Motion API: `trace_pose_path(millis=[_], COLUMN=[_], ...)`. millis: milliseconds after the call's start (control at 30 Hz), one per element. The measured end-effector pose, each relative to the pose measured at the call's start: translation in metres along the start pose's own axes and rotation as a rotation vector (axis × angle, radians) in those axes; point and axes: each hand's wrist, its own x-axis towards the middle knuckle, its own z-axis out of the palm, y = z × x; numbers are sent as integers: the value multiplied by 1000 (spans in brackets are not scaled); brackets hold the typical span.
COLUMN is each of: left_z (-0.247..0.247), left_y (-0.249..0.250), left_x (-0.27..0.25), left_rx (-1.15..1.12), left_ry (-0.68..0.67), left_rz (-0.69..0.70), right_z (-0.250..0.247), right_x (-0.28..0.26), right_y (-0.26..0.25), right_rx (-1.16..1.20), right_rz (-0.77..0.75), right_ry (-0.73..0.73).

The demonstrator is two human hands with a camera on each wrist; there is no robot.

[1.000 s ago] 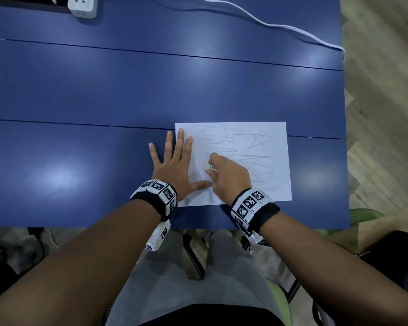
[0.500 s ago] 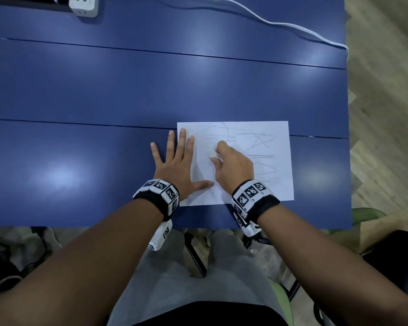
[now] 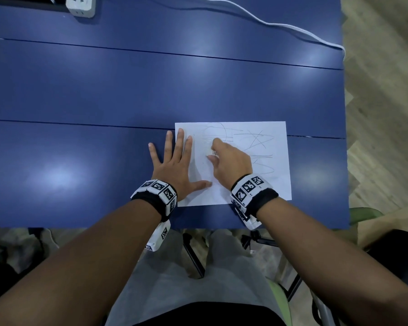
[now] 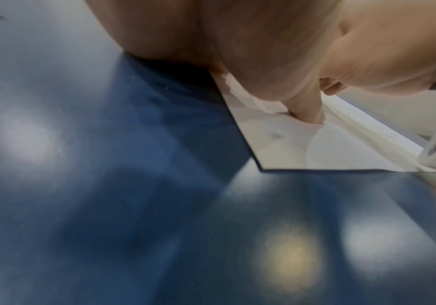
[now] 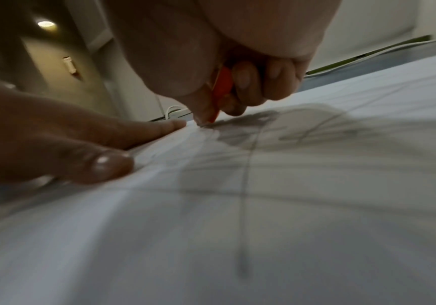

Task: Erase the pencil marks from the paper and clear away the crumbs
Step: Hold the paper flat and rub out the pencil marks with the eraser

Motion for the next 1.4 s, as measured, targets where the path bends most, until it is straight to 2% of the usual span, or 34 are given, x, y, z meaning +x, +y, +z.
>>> trace_pose_path(millis=[100, 233, 400, 533, 700, 833, 1000, 1133, 1300, 1400], left_z=[-1, 0, 0, 0, -1, -1, -1, 0, -1, -1], left_y=[-1, -1, -1, -1, -1, -2, -1, -2, -1, -1], left_x=[0, 0, 1, 0, 0, 0, 0, 1, 0, 0], left_rx=[4, 0, 1, -3, -6, -1, -2, -5, -1, -3], left_ry=[-3, -5, -8, -16, -22, -21, -22, -24, -26, -27], left_rz=[-3, -1, -4, -1, -5, 1, 0, 1, 1, 0], right_z=[1, 4, 2, 4, 0, 3, -2, 3, -5, 0], right_x=[3, -4, 5, 1, 11, 1, 12, 1, 20, 12], right_y=[-2, -7, -5, -7, -4, -8, -4, -13, -3, -7], right_rx=[22, 16, 28, -5, 17, -9, 2, -5, 2, 10], right_rz=[60, -35, 32, -43, 47, -56, 53, -48, 65, 25], right_ry=[40, -17, 26, -17, 34, -25, 39, -17, 54, 26])
